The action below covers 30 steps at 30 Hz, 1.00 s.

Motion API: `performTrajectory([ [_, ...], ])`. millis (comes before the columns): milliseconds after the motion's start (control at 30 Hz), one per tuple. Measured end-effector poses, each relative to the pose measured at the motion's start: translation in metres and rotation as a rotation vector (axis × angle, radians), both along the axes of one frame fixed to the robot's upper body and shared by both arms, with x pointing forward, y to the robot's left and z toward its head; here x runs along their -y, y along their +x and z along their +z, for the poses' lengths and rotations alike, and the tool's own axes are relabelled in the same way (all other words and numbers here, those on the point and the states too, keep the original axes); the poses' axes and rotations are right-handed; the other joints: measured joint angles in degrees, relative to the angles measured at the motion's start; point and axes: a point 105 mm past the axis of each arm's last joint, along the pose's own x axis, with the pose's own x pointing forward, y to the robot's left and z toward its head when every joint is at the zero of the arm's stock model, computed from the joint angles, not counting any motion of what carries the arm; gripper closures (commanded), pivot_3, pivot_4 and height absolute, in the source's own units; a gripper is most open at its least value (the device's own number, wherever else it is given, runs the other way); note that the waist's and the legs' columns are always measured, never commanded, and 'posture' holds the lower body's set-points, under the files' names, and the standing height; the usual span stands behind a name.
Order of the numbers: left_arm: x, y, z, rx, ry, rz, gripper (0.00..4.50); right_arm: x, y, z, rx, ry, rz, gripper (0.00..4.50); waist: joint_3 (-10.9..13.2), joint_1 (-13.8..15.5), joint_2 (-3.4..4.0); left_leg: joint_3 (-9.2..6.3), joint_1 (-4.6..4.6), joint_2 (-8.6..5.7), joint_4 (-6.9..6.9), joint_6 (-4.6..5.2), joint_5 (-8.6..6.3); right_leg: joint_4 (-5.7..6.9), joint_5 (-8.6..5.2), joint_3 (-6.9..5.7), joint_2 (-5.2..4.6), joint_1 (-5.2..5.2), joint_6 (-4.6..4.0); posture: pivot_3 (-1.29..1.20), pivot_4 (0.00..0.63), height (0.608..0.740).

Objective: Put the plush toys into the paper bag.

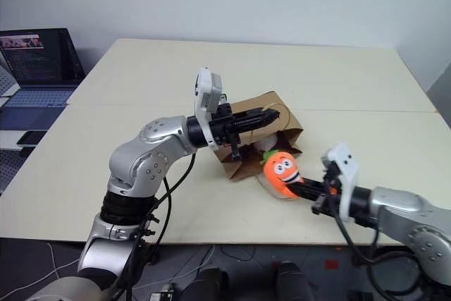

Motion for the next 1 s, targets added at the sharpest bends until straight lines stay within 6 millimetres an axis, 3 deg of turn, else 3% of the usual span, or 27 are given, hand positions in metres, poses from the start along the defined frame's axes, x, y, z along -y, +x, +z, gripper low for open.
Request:
performTrajectory([
  [267,0.001,-0.001,0.000,-0.001,0.004,-0.005,4.50,-0.037,0.031,-0.019,-0.043,0.033,-0.079,4.48,0.00,0.06,0.00,-0.02,-0.10,0.00,-0.02,0.00,0.00,-0.01,0.00,-0.03,-0.01,-0.10,-0.01,0.00,0.150,0.740],
  [400,0.001,-0.002,-0.001,-0.010,0.008,-0.008,4.50,-0.043,0.051,-0.023,-0.035,0.025,-0.145,4.48,0.00,0.04,0.00,-0.01,-0.20,-0.01,-0.02,0.00,0.00,0.03,0.01,-0.01,-0.02,-0.23,-0.02,0.00,0.150,0.740],
  [600,0.000,-0.005,0.001,-0.003,0.007,-0.017,4.50,-0.053,0.075,-0.007,0.052,0.033,-0.179,4.48,0.00,0.02,0.01,-0.01,-0.49,0.01,-0.03,0.00,0.00,0.20,0.02,-0.01,-0.02,-0.66,-0.04,0.00,0.150,0.740],
  [1000,0.002,-0.007,0.003,-0.008,0.005,-0.023,4.50,-0.083,0.097,-0.007,0.060,0.033,-0.166,4.48,-0.01,-0.05,0.01,-0.01,-0.55,0.02,-0.08,-0.01,0.00,0.29,0.03,0.03,-0.03,-0.84,-0.05,0.00,0.150,0.740],
])
